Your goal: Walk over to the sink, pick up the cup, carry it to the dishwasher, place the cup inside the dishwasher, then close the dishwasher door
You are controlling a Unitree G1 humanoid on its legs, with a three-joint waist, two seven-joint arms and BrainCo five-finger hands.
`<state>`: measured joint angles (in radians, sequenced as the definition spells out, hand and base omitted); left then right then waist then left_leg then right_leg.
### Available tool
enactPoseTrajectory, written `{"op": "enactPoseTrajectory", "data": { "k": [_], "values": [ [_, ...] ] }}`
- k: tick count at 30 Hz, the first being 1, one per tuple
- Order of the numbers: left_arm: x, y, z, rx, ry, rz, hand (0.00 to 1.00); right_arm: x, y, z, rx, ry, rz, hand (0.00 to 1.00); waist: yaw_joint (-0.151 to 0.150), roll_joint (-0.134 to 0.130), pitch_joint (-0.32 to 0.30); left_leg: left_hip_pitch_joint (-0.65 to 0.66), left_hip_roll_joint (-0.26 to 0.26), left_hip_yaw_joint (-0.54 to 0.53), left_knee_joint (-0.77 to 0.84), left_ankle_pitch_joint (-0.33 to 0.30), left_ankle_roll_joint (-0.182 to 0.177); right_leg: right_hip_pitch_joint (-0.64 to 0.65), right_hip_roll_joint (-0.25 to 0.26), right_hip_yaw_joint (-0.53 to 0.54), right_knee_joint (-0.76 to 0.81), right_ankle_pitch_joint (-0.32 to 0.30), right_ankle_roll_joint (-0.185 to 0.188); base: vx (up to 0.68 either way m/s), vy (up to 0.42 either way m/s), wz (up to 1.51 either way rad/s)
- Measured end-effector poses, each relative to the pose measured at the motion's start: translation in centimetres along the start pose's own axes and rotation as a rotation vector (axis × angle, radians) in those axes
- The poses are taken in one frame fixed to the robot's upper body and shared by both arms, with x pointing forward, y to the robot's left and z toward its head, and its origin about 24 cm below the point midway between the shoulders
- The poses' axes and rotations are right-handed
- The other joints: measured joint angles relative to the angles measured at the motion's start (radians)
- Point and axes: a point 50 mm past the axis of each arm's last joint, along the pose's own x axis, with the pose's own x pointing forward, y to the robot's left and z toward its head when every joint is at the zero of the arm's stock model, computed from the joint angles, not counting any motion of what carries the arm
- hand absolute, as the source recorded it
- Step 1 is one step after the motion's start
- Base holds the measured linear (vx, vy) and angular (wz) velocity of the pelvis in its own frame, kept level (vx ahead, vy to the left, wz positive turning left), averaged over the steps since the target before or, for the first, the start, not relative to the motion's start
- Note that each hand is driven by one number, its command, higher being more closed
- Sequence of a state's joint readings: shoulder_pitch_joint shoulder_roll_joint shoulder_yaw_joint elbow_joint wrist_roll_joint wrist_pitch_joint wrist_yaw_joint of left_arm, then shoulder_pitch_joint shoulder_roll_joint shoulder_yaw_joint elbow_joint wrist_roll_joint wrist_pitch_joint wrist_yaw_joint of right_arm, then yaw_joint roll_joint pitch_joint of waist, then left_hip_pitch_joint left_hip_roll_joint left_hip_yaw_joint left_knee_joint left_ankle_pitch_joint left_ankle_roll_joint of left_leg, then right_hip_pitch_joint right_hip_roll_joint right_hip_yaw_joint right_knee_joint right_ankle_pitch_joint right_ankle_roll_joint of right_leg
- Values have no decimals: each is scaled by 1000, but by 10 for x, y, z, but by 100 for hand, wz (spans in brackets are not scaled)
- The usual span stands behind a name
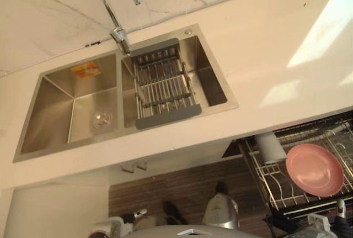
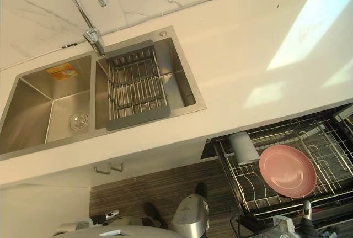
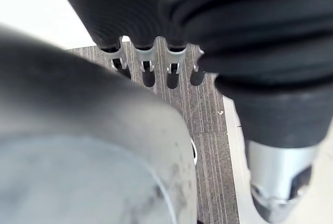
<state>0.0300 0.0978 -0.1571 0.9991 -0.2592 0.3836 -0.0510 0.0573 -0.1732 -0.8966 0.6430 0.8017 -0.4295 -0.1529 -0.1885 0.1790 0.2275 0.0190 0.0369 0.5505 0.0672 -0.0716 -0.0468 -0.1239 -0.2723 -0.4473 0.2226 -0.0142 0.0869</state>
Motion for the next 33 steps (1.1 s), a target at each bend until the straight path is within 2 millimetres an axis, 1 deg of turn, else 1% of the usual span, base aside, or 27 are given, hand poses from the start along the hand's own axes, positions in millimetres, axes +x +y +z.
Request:
{"op": "enactPoseTrajectory", "data": {
  "k": [2,4,6,7,9,11,12,13,14,16,17,18,19,20,21,22,23,24,25,26,27,28,29,30,31,32,33],
  "values": [
    [0,0,0,5,-11,-5,0,3,7,1,41,6,8,0,0,2,0,1,-9,-28,1,24,-8,4,-3,-1,-4,0,0,25,-40,4],
    [0,0,-1,3,-21,-16,0,7,14,1,78,21,28,0,1,9,0,2,-10,-37,1,36,-7,11,-3,-6,-10,2,3,12,-36,5],
    [0,-2,-5,0,-17,-26,0,11,21,3,101,34,56,0,3,22,1,3,-13,-63,1,43,-10,20,-3,-14,-19,4,5,-9,-26,9],
    [1,-3,-11,-9,-7,-31,0,15,30,4,101,52,94,0,3,32,4,0,-13,-73,1,45,-8,23,-2,-24,-23,5,7,-25,-31,15],
    [1,-1,-13,-24,-7,-26,0,19,41,4,91,69,139,0,7,40,2,-7,-16,-94,-1,57,-15,23,-3,-36,-29,6,7,-51,-34,20],
    [1,0,-13,-30,-11,-22,0,22,56,4,90,104,220,0,19,48,1,-23,-15,-138,-5,63,-25,24,1,-56,-34,7,6,-82,-36,21],
    [1,-1,-14,-30,-15,-23,0,23,59,4,86,112,253,0,22,54,1,-24,-14,-151,-13,59,-30,24,4,-61,-35,7,6,-89,-26,22],
    [1,-2,-17,-35,-15,-26,0,24,70,3,89,129,322,0,23,68,2,-29,-10,-172,-34,40,-43,22,20,-65,-45,9,5,-92,-24,22],
    [2,-4,-23,-41,-3,-31,0,25,83,5,111,128,391,0,25,82,2,-38,-6,-184,-44,41,-45,23,33,-72,-54,16,-4,-94,-28,22],
    [2,-9,-29,-56,2,-42,0,26,100,10,128,123,464,0,27,99,3,-39,-5,-193,-66,35,-37,22,38,-84,-60,20,-10,-89,-39,30],
    [2,-12,-32,-62,0,-49,0,26,116,13,157,127,526,0,28,114,6,-41,-2,-194,-87,31,-41,21,45,-92,-66,22,-13,-89,-54,40],
    [2,-13,-32,-64,-6,-52,0,26,122,13,167,132,548,0,30,120,5,-45,3,-196,-89,25,-49,20,51,-93,-72,22,-14,-97,-82,37],
    [2,-14,-32,-65,-15,-54,0,25,132,13,175,142,576,0,36,123,4,-55,8,-195,-86,6,-77,16,55,-97,-84,22,-14,-101,-101,23],
    [2,-14,-30,-64,-32,-55,0,25,143,11,172,159,607,0,48,123,4,-62,14,-195,-85,-24,-103,16,56,-112,-95,22,-16,-124,-145,23],
    [2,-14,-28,-63,-65,-60,0,24,155,11,153,181,641,0,58,123,3,-74,26,-196,-76,-39,-101,11,67,-119,-94,22,-18,-99,-140,19],
    [2,-14,-28,-63,-82,-61,0,24,160,9,140,195,653,0,62,123,3,-80,33,-197,-72,-46,-101,8,70,-124,-91,21,-22,-91,-167,20],
    [2,-14,-26,-63,-127,-65,0,23,165,9,134,206,665,0,73,123,3,-88,45,-198,-71,-57,-101,4,74,-145,-82,15,-36,-81,-162,23],
    [1,-14,-29,-68,-150,-67,0,23,159,5,131,210,665,0,73,120,6,-94,51,-199,-71,-69,-97,-1,77,-160,-76,9,-46,-80,-154,21],
    [1,-14,-30,-69,-157,-72,0,22,159,4,121,211,687,0,71,119,6,-97,54,-198,-68,-68,-95,-5,77,-168,-71,4,-54,-96,-157,6],
    [0,-14,-30,-72,-169,-79,0,19,161,1,106,219,716,0,69,119,6,-108,61,-196,-52,-52,-68,-17,83,-170,-55,-3,-65,-89,-142,-21],
    [0,-14,-30,-78,-172,-84,0,15,164,-4,70,240,747,0,71,119,6,-112,76,-197,-34,-26,-28,-20,98,-169,-45,-10,-75,-85,-137,-32],
    [0,-13,-30,-84,-174,-85,0,13,165,-7,47,256,757,0,75,119,6,-112,84,-197,-27,-14,-9,-19,108,-168,-45,-11,-76,-53,-87,-46],
    [0,-15,-29,-88,-179,-94,0,10,164,-13,-14,278,780,0,84,122,3,-123,103,-198,-15,-14,33,-18,134,-167,-60,-21,-64,-12,-96,-35],
    [1,-18,-28,-98,-177,-115,0,5,161,-16,-97,274,820,0,96,133,-10,-146,129,-189,-9,-11,58,-82,97,-96,175,-60,-127,6,-83,-7],
    [0,-10,-27,-100,-181,-109,0,1,155,-20,-130,272,832,0,84,100,-9,-143,104,-187,-14,-3,46,-77,77,-32,184,-123,-105,47,-116,44],
    [0,-6,-25,-111,-174,-120,0,-3,145,-21,-201,247,859,0,74,96,-4,-143,99,-188,-19,25,25,-56,79,-45,148,-153,-104,27,-85,58],
    [0,-6,-25,-119,-174,-139,0,-5,139,-22,-249,247,873,0,73,94,-5,-143,101,-189,-16,42,20,-52,76,-54,145,-151,-108,5,-98,58]
  ]
}}
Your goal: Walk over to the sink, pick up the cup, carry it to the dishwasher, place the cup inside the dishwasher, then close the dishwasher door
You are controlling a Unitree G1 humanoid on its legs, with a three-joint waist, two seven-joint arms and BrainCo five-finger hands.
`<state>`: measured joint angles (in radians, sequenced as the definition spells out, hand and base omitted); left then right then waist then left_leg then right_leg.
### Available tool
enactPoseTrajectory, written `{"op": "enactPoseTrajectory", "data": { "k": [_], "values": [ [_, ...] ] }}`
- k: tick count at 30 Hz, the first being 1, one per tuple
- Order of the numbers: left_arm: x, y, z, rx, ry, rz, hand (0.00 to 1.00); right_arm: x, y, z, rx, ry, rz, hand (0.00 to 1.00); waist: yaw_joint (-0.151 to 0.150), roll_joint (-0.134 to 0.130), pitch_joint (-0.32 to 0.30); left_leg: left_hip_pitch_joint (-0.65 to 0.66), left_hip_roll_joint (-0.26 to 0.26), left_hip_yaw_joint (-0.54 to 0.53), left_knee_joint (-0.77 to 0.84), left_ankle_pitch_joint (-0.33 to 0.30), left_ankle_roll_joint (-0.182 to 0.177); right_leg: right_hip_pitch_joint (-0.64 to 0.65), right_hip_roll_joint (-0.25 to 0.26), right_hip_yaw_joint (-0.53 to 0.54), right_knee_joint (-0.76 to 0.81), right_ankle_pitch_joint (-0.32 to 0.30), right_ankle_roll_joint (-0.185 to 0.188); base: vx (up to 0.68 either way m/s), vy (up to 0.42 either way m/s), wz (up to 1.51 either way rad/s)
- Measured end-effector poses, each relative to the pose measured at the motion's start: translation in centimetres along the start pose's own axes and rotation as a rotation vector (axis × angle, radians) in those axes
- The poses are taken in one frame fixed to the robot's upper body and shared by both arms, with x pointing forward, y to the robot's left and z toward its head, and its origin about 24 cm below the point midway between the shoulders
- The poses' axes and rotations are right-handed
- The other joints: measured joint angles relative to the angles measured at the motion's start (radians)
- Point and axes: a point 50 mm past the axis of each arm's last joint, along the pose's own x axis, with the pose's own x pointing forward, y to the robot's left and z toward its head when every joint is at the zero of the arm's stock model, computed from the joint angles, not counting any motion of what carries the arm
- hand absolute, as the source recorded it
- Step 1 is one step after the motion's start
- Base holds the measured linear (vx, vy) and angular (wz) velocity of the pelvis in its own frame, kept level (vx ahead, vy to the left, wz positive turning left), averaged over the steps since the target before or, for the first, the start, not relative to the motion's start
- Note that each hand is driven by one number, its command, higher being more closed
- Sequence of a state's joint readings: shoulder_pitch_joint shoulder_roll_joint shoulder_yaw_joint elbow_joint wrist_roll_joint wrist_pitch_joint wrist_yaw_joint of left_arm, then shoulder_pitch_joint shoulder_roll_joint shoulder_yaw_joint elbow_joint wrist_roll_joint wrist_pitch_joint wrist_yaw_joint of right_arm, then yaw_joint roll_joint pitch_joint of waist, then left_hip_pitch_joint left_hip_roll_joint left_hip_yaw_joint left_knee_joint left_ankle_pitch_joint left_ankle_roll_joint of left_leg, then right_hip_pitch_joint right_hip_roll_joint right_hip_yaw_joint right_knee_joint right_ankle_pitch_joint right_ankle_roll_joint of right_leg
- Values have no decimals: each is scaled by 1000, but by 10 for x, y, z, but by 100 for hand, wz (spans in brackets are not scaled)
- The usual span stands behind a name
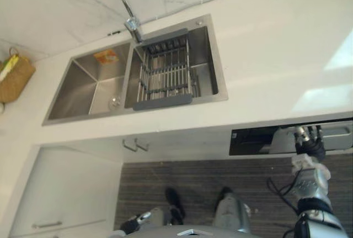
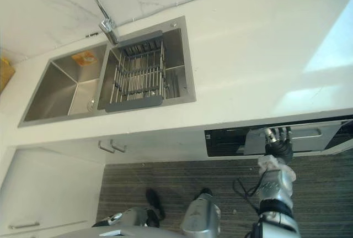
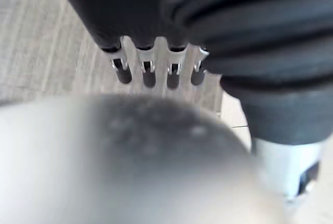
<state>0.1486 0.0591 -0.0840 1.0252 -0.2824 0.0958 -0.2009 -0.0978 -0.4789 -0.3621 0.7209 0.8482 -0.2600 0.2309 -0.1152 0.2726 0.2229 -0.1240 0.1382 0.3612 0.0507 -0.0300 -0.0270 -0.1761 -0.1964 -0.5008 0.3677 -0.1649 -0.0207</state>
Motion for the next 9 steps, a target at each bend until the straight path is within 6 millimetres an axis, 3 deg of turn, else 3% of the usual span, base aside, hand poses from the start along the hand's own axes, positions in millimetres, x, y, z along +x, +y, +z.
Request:
{"op": "enactPoseTrajectory", "data": {
  "k": [1,3,4,5,6,7,8,9],
  "values": [
    [0,-2,-2,-28,7,-41,0,-14,-3,-16,-100,70,25,0,2,-20,-6,10,-13,-2,-3,25,-22,5,-9,-5,0,-6,1,-21,-80,35],
    [-2,3,-5,-55,19,-40,0,-39,-1,-53,-217,222,66,0,7,-48,-9,57,-19,-2,-21,41,-33,20,-8,-16,-10,-7,0,-5,-73,27],
    [-3,6,-6,-57,37,-33,0,-62,-1,-86,-281,354,57,0,4,-65,-14,91,-20,-1,-43,50,-46,26,-3,-31,-16,-6,1,14,-31,25],
    [-3,7,-7,-58,42,-30,0,-74,-2,-100,-301,416,45,0,3,-70,-14,105,-21,-1,-51,54,-53,26,-1,-34,-17,-5,2,23,8,25],
    [-3,8,-5,-65,45,-31,0,-97,-6,-125,-329,541,12,0,9,-73,-14,135,-18,0,-70,64,-68,25,10,-35,-17,-3,3,31,45,10],
    [-3,7,-5,-67,48,-31,0,-109,-8,-136,-335,600,-9,0,10,-73,-14,147,-16,0,-73,68,-74,23,15,-37,-15,-3,4,65,132,-3],
    [-3,11,-4,-66,54,-20,0,-129,-16,-150,-319,681,-100,0,6,-91,-15,164,-23,8,-89,63,-70,8,13,-29,-7,2,13,60,138,-11],
    [-4,14,-3,-67,57,-12,0,-136,-21,-153,-337,711,-122,0,6,-103,-21,164,-25,16,-86,60,-70,3,12,-25,-10,9,14,50,118,-10]
  ]
}}
